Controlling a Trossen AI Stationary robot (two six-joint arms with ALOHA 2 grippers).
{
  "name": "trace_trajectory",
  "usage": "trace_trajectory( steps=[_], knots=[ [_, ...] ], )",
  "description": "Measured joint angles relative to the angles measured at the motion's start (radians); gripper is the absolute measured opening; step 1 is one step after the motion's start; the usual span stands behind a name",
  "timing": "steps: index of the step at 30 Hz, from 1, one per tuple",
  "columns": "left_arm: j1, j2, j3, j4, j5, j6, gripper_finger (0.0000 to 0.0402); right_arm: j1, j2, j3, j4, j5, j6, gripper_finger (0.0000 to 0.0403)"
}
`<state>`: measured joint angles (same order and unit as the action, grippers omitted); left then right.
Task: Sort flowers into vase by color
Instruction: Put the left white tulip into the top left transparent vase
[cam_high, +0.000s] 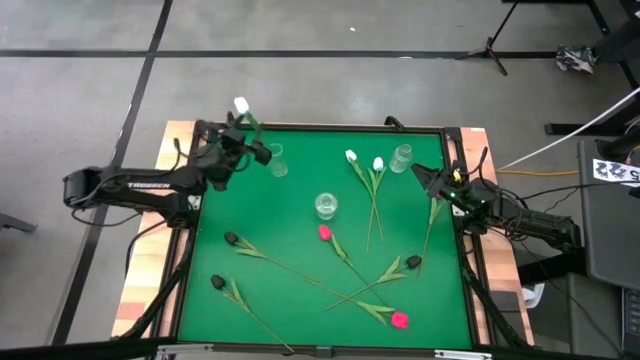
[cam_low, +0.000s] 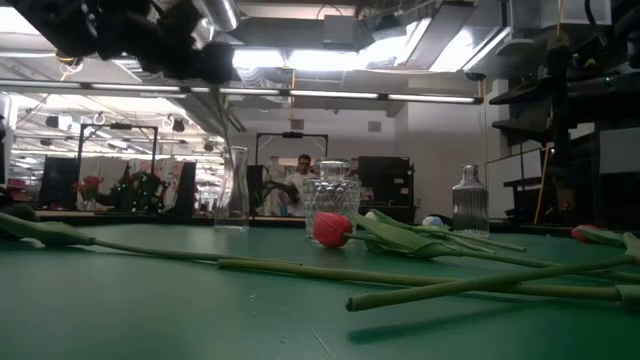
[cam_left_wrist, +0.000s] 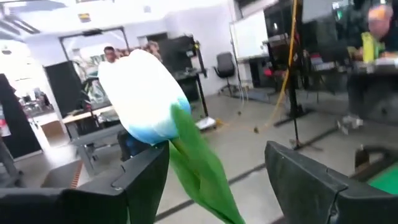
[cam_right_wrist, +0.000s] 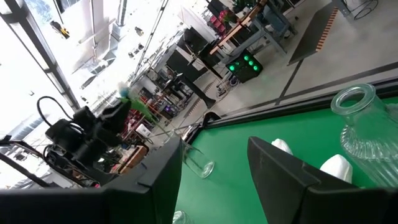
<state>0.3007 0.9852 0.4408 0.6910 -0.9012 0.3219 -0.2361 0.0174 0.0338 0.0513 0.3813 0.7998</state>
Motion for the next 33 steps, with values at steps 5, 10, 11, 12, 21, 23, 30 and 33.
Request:
trace_trajectory(
  steps=[5,10,11,12,21,23,30,33],
  knots=[
    [-0.031,-0.103,0.000,-0.003,-0.119,0.071,0.0262,0.000,0.000,0.000,0.000,-0.004,-0.015,0.0184],
    [-0.071,-0.161,0.001,-0.054,-0.108,0.021,0.0262,0.000,0.000,0.000,0.000,-0.036,-0.023,0.0184],
    [-0.073,-0.161,0.002,-0.083,-0.084,-0.005,0.0262,0.000,0.000,0.000,0.000,-0.035,-0.024,0.0184],
    [-0.074,-0.157,0.002,-0.117,-0.061,-0.036,0.0262,0.000,0.000,0.000,0.000,-0.035,-0.027,0.0184],
    [-0.074,-0.053,0.002,-0.218,0.077,-0.176,0.0262,0.000,0.000,0.000,0.000,-0.035,-0.047,0.0184],
    [-0.074,-0.034,0.002,-0.217,0.083,-0.171,0.0262,0.000,0.000,0.000,0.000,-0.035,-0.047,0.0184],
    [-0.073,-0.002,0.002,-0.245,0.061,-0.186,0.0262,0.000,0.000,0.001,0.000,-0.035,-0.047,0.0184],
    [-0.078,-0.002,0.015,-0.305,0.016,-0.220,0.0262,0.000,0.000,0.001,0.000,-0.035,-0.047,0.0184]
  ],
)
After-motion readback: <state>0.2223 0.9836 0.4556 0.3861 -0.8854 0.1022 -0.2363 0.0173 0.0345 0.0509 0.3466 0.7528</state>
